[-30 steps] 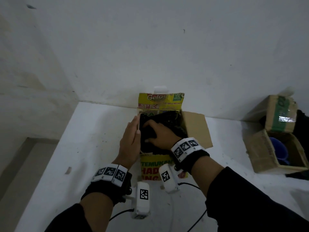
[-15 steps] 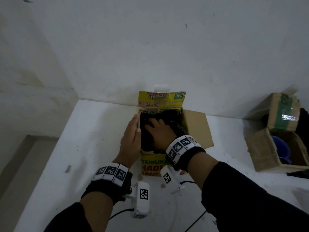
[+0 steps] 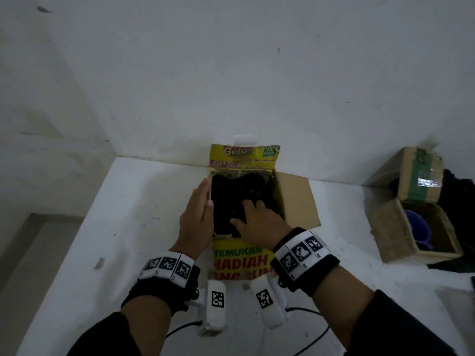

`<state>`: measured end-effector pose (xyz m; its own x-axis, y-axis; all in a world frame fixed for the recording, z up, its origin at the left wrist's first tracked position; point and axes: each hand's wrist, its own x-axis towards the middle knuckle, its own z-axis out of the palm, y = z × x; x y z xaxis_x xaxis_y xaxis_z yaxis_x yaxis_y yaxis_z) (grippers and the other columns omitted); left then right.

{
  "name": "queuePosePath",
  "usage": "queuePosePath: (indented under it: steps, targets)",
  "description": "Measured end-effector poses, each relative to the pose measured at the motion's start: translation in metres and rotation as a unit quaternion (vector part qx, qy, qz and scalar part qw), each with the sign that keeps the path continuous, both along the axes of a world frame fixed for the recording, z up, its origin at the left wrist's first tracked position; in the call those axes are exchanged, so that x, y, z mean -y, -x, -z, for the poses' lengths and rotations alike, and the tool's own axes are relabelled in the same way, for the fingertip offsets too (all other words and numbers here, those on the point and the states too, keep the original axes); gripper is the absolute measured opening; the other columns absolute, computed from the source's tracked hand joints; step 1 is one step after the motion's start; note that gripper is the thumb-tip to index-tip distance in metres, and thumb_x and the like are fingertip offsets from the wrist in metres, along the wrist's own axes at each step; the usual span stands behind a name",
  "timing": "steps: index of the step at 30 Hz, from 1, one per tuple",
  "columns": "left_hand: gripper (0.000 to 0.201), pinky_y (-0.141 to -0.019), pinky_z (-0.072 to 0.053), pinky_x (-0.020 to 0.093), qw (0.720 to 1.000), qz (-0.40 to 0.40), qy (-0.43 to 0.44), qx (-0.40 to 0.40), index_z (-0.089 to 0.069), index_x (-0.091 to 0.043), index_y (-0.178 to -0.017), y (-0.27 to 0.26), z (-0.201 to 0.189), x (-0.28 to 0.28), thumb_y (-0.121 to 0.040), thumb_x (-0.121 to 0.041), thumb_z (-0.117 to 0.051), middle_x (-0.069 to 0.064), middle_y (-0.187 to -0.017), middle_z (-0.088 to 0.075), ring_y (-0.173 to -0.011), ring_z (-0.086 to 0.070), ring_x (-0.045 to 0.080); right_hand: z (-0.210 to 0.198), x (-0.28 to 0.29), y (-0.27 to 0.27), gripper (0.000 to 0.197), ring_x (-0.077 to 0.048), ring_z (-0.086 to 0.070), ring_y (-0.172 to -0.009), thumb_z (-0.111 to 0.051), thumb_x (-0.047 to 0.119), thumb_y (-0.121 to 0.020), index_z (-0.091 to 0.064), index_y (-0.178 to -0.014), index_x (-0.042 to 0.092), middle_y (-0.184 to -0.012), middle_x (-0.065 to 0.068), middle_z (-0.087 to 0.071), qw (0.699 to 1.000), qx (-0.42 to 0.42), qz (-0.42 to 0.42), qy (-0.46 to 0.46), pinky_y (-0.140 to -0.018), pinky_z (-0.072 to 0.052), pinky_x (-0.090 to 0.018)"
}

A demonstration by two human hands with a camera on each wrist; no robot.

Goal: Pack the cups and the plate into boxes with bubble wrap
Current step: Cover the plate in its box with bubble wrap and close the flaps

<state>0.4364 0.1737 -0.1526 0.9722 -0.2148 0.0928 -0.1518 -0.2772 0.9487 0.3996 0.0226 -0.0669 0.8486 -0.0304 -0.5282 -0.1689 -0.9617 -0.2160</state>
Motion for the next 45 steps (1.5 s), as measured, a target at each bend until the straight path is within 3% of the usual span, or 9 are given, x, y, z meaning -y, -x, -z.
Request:
queuePosePath:
  steps: [5,11,17,23,26,29,33,39,45]
  targets:
    - [0.052,-0.116,-0.024,0.046,1.000,0.008,-0.002,-0.012,-0.020,-0.039,-0.144,0.000,0.001,-0.003,-0.092,-0.046,-0.024,-0.010,-0.153,-0.026,-0.141,-0.023,0.007,-0.008,0.004,-0.006,0.058,-0.035,-0.052,-0.111,-0.042,0.046,-0.096,-0.025,-0.142,0.015,-0.138,-0.017,-0.036,0.999,-0.020,0.017,-0.038,-0.088,-0.049,-0.042]
    - [0.056,-0.115,-0.026,0.046,1.000,0.001,0.013,-0.015,-0.021,-0.038,-0.143,0.000,0.003,-0.001,-0.089,-0.052,-0.024,-0.010,-0.152,-0.028,-0.139,-0.026,0.006,-0.034,-0.001,0.013,0.033,-0.030,-0.053,-0.091,-0.043,0.039,-0.097,-0.051,-0.112,0.010,-0.112,-0.012,-0.049,0.982,0.131,-0.087,0.104,-0.068,-0.042,-0.034]
    - [0.053,-0.115,-0.025,0.046,1.000,0.004,0.004,-0.013,-0.020,-0.039,-0.144,0.001,0.001,0.000,-0.091,-0.046,-0.024,-0.012,-0.152,-0.026,-0.140,-0.024,0.005,-0.006,0.007,0.001,0.057,-0.033,-0.051,-0.097,-0.021,0.053,-0.098,-0.039,-0.128,0.008,-0.118,-0.017,-0.050,0.999,-0.034,-0.021,0.017,-0.078,-0.045,-0.039]
    - [0.051,-0.113,-0.029,0.047,0.999,0.018,0.046,-0.017,-0.023,-0.046,-0.141,0.001,0.000,-0.002,-0.091,-0.054,-0.028,-0.019,-0.149,-0.030,-0.137,-0.028,0.003,-0.032,0.004,-0.002,0.026,-0.021,-0.050,-0.068,-0.043,0.035,-0.097,-0.047,-0.091,0.011,-0.077,-0.001,-0.045,0.993,0.084,-0.068,0.056,-0.049,-0.035,-0.027]
    - [0.044,-0.113,-0.031,0.044,0.997,0.028,0.070,-0.016,-0.024,-0.056,-0.134,0.004,-0.008,0.002,-0.091,-0.053,-0.028,-0.029,-0.142,-0.032,-0.134,-0.031,-0.002,-0.028,-0.003,-0.005,0.041,-0.032,-0.045,-0.114,-0.049,0.035,-0.092,-0.044,-0.121,0.007,-0.123,-0.013,-0.042,0.979,0.176,-0.074,0.065,-0.084,-0.046,-0.035]
    - [0.050,-0.113,-0.029,0.046,0.999,0.020,0.048,0.001,-0.025,-0.040,-0.142,0.002,-0.004,0.000,-0.093,-0.048,-0.027,-0.017,-0.148,-0.032,-0.137,-0.029,0.003,-0.001,-0.001,-0.013,0.090,-0.036,0.002,-0.144,-0.047,0.059,-0.088,-0.005,-0.149,0.007,-0.155,-0.023,0.001,0.986,0.120,-0.074,0.093,-0.117,-0.011,-0.044]
    - [0.055,-0.115,-0.025,0.045,1.000,0.010,0.017,-0.001,-0.023,-0.035,-0.144,0.001,0.003,-0.002,-0.091,-0.048,-0.024,-0.010,-0.152,-0.027,-0.140,-0.024,0.005,0.026,0.013,-0.025,0.107,-0.035,0.016,-0.142,-0.038,0.077,-0.079,0.020,-0.147,0.018,-0.153,-0.022,0.019,0.991,0.000,-0.057,0.120,-0.118,0.000,-0.045]
    - [0.053,-0.116,-0.024,0.044,1.000,0.010,0.021,-0.001,-0.021,-0.039,-0.143,0.003,0.000,0.000,-0.091,-0.048,-0.023,-0.011,-0.153,-0.025,-0.140,-0.023,0.003,0.021,0.017,-0.032,0.099,-0.040,0.009,-0.142,-0.044,0.069,-0.082,0.010,-0.149,0.019,-0.154,-0.024,0.014,0.991,-0.048,-0.074,0.105,-0.117,-0.004,-0.047]
    - [0.056,-0.114,-0.027,0.048,0.999,0.017,0.046,-0.015,-0.022,-0.032,-0.145,0.000,0.003,-0.002,-0.093,-0.051,-0.028,-0.010,-0.152,-0.028,-0.140,-0.027,0.009,0.000,-0.009,-0.024,0.084,-0.035,-0.032,-0.129,-0.072,0.047,-0.070,-0.032,-0.134,0.008,-0.136,-0.017,-0.034,0.955,0.277,-0.087,0.057,-0.102,-0.038,-0.048]
